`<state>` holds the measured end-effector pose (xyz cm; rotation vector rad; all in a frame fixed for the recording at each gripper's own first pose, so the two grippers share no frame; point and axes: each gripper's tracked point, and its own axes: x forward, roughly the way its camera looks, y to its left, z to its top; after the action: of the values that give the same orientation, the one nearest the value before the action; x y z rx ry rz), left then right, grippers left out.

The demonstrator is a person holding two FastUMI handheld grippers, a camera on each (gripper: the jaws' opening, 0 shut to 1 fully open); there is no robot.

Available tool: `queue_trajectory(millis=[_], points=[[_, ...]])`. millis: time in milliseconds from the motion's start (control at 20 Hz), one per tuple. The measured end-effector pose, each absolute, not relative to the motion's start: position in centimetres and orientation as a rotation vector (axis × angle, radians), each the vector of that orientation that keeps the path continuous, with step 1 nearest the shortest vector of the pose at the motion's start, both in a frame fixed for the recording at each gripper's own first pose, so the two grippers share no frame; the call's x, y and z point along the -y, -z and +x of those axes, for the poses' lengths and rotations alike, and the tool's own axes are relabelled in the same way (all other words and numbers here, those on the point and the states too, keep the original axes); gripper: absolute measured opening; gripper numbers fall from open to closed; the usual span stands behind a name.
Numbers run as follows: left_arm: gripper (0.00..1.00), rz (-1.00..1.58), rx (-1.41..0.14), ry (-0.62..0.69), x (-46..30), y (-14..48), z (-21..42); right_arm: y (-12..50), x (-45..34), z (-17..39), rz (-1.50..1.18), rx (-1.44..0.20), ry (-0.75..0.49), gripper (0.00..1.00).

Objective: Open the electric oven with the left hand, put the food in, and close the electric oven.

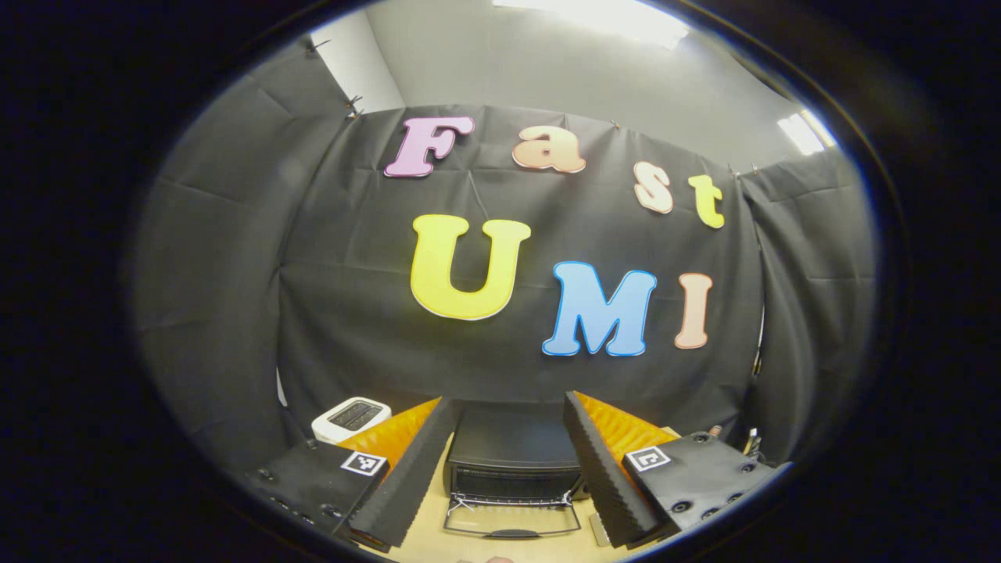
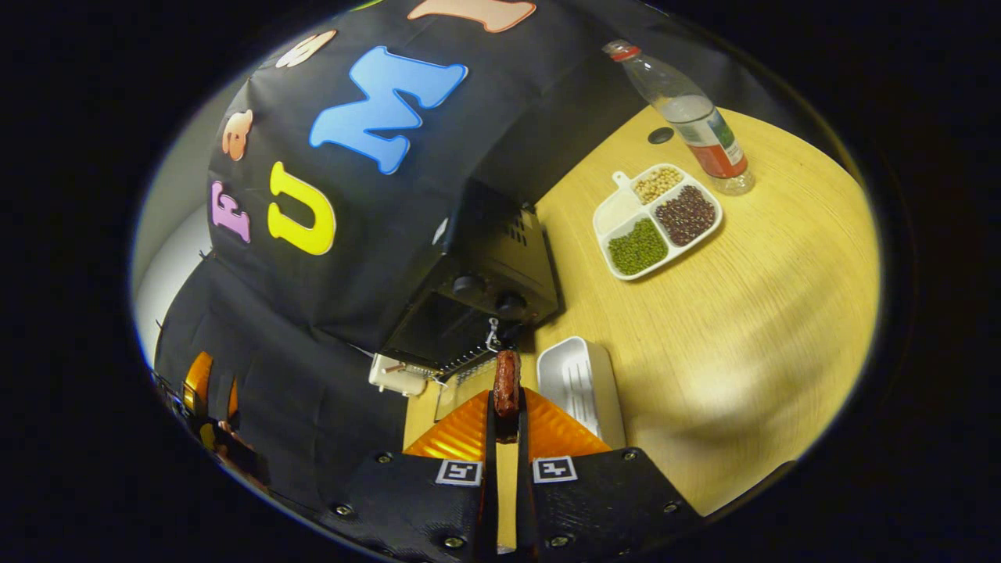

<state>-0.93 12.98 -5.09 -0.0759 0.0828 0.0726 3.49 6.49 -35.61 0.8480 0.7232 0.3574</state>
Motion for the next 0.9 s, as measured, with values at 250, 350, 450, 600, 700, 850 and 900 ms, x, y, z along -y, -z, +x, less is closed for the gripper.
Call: queue_trajectory(millis=[250,350,450,600,700,850,900], points=[[1.00,-0.061,-0.082,-0.066,-13.1,5.4,-1.4,31.7,-10.2,4.1,0.926,-0.684,-0.478,0.10],[1.00,-0.056,-0.069,-0.067,-13.3,4.8,-1.9,30.8,-11.6,4.3,0.924,-0.681,-0.513,0.09],[1.00,-0.047,-0.054,-0.075,-13.7,3.8,-2.3,30.2,-13.0,4.3,0.918,-0.683,-0.538,0.09],[0.99,-0.036,-0.044,-0.088,-14.6,3.4,-2.9,30.0,-14.8,5.2,0.946,-0.675,-0.537,0.10],[0.97,-0.038,-0.056,-0.093,-15.1,3.9,-3.2,30.6,-16.1,6.3,0.975,-0.674,-0.510,0.10],[0.93,-0.027,-0.074,-0.105,-16.1,4.7,-3.8,31.9,-18.2,8.5,0.987,-0.692,-0.464,0.10],[0.92,-0.022,-0.079,-0.109,-16.6,4.8,-4.0,32.2,-19.1,9.2,0.989,-0.699,-0.458,0.10]])
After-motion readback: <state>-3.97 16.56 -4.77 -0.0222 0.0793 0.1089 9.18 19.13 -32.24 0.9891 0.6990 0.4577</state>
